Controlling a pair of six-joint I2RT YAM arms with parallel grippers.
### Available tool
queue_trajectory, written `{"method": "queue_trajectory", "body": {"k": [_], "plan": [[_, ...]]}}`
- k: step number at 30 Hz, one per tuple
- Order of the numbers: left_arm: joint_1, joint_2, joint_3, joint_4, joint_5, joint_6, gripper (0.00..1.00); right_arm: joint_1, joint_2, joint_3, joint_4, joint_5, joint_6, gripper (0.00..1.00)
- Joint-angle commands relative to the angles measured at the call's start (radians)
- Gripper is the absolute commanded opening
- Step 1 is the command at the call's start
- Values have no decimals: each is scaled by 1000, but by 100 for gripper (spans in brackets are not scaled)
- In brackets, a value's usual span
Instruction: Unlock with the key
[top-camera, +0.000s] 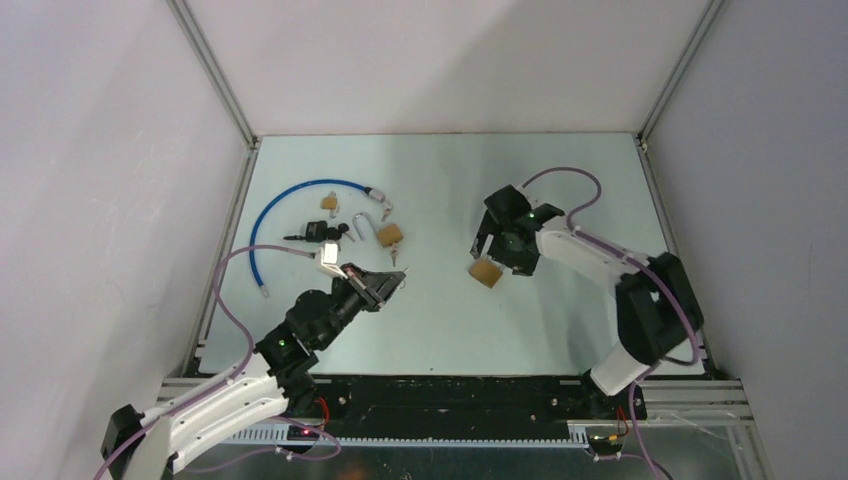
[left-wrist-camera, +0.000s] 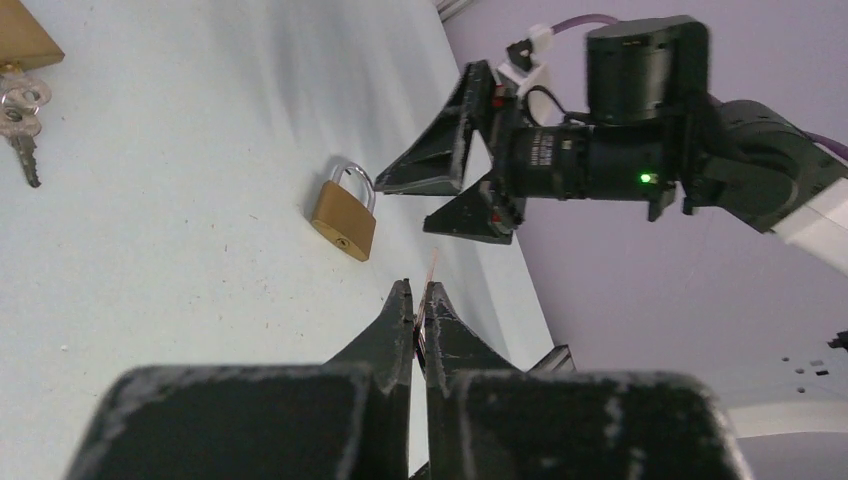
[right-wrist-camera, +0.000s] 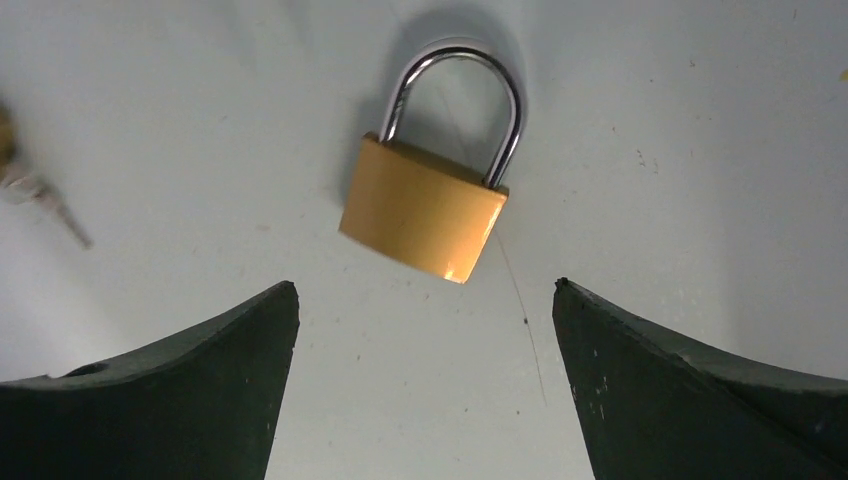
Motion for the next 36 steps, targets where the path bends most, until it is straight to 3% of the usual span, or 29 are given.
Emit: {"method": "queue_trajectory", "body": {"k": [1,10,20,27,36], "plan": [[5,-12,-25,85,-36,-36,0,10,118,89,-66,85,111,99],[5,-17,-68,119,-17,-35,0,10,335,199,-74,89,152,98],[5,-1,-66,134,-10,-13,0,9,411,213,-92,143,203,88],[5,33,-50,148,0,-16,0,16,390,210,-101,103,212,70],[4,168,10,202,51,-15,0,11,236,210,-98,39,208,17]]}}
